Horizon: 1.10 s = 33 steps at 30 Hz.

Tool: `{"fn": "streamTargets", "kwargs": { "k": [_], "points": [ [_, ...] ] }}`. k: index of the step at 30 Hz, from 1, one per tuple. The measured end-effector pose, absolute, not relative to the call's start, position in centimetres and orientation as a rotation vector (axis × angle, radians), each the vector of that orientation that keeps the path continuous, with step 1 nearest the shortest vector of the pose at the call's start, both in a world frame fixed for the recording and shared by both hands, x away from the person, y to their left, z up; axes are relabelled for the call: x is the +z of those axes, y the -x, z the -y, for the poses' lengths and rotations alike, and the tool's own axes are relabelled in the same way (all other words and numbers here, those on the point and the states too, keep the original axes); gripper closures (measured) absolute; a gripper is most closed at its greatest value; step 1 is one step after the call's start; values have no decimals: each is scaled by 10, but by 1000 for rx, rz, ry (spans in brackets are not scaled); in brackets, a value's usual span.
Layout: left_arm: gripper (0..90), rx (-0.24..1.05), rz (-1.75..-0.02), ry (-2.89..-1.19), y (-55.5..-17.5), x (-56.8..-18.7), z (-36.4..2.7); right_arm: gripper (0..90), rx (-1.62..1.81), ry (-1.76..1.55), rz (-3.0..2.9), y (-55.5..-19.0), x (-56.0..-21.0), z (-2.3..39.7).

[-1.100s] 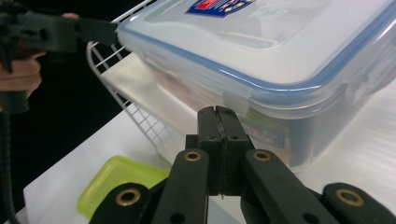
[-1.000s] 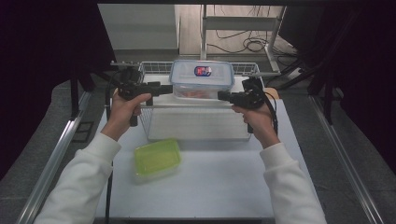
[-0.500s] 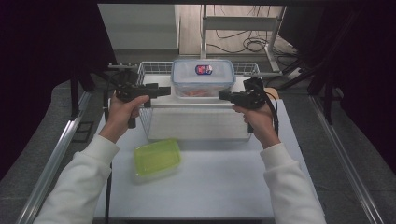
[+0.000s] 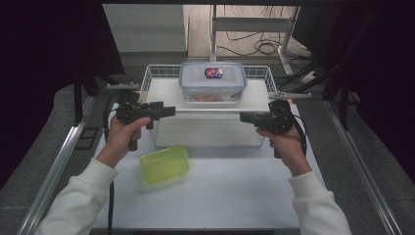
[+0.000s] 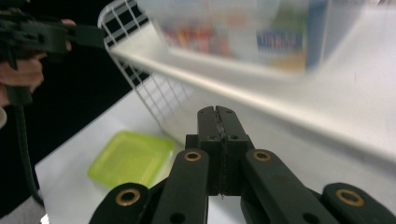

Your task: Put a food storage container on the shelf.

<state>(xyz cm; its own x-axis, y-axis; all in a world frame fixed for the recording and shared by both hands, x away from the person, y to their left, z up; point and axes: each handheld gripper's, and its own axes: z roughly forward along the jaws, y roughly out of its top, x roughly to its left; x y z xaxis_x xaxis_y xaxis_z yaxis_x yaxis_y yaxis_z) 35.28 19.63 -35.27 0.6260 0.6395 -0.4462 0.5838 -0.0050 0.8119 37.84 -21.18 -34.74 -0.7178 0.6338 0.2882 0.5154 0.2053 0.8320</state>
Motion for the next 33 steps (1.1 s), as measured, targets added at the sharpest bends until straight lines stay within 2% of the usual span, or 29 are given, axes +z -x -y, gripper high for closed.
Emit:
{"fn": "streamTargets", "kwargs": {
  "k": [14, 18, 25, 33],
  "points": [
    [308, 34, -999, -1803, -303, -401, -198, 881, 1431, -1154, -2475, -342, -411, 241],
    [310, 40, -1000, -1839, -291, -419, -197, 856, 1380, -1153, -2515, -331, -431, 243],
    [309, 21, -1018, -1877, -276, -445, -195, 704, 1320, -1129, -2549, -318, -453, 246],
    [322, 26, -1036, -1917, -269, -463, -196, 572, 1278, -1134, -2560, -314, -464, 248]
  ]
}}
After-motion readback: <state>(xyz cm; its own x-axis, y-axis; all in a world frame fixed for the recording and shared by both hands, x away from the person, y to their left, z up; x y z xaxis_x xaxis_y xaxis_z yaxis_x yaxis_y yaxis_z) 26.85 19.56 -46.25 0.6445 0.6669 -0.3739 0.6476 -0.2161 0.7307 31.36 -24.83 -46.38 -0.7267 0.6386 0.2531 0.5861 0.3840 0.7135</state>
